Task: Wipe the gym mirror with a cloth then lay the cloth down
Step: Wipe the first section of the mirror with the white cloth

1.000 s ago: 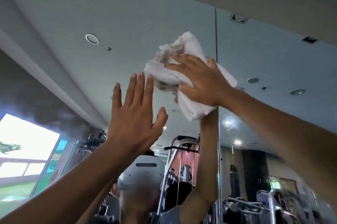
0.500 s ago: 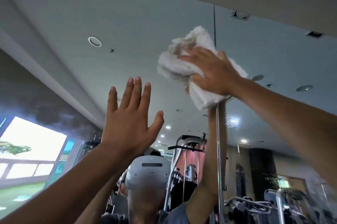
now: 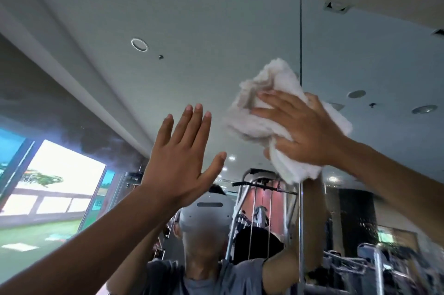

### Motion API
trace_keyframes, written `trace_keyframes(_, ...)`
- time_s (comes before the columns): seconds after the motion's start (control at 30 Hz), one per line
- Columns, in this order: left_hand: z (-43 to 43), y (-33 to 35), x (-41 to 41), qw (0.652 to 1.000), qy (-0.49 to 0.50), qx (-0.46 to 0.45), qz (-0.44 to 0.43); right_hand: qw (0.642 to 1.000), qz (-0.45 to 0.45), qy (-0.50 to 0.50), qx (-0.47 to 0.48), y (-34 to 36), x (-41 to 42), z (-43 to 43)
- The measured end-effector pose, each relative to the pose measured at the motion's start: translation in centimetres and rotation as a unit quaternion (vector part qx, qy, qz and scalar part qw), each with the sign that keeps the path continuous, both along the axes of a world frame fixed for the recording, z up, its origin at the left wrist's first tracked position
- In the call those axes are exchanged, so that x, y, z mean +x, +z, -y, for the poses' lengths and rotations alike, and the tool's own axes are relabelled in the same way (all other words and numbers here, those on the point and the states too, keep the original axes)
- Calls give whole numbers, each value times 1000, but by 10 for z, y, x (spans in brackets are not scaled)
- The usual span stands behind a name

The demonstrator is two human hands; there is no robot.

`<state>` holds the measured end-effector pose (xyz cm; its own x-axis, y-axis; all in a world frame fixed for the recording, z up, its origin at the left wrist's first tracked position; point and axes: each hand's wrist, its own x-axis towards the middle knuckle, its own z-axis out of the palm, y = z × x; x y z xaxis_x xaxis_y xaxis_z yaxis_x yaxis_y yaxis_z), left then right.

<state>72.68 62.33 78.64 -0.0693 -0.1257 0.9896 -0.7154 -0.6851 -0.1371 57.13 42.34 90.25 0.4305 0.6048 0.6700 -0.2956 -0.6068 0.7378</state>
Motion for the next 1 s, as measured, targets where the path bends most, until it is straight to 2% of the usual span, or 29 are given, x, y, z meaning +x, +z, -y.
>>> trace_keyframes(0.1, -19, -3, 9, 998, 42, 33, 33, 985, 115, 15, 125, 32, -3, 5)
trace_keyframes(0.17, -34, -2, 13, 999, 44, 19, 18, 949, 220, 29, 225, 43, 19, -24)
trace_keyframes(0.23, -44, -6, 17, 999, 26, -16, -8, 924, 252, 44, 285, 34, 42, -59)
trace_keyframes(0.3, -46, -13, 20, 999, 9, -36, -25, 945, 215, 44, 241, -2, 57, -77)
trace_keyframes(0.37, -46, -16, 21, 999, 0, -36, -29, 982, 141, 30, 120, -50, 54, -74)
trace_keyframes(0.43, -45, -16, 22, 999, 3, -35, -30, 997, 62, 16, 32, -88, 40, -53)
trace_keyframes(0.5, -44, -16, 22, 999, 7, -30, -32, 999, 43, -10, 29, -87, 20, -29)
trace_keyframes(0.57, -44, -17, 22, 999, 6, -24, -32, 988, 100, -26, 118, -58, 11, -18)
trace_keyframes(0.67, -44, -17, 25, 999, -3, -29, -23, 930, 220, 8, 294, -8, 28, -47)
trace_keyframes(0.73, -45, -17, 26, 999, 6, -27, -17, 914, 242, 16, 324, 2, 50, -76)
trace_keyframes(0.83, -56, -10, 29, 1000, 29, 1, 8, 959, 175, 12, 223, -26, 68, -98)
trace_keyframes(0.9, -75, -3, 37, 996, 52, 49, 59, 990, 80, 0, 115, -52, 59, -89)
trace_keyframes(0.97, -97, 1, 52, 988, 63, 83, 110, 998, 1, -29, 57, -60, 38, -67)
trace_keyframes(1.0, -106, 1, 59, 988, 56, 86, 117, 997, -10, -50, 66, -54, 26, -58)
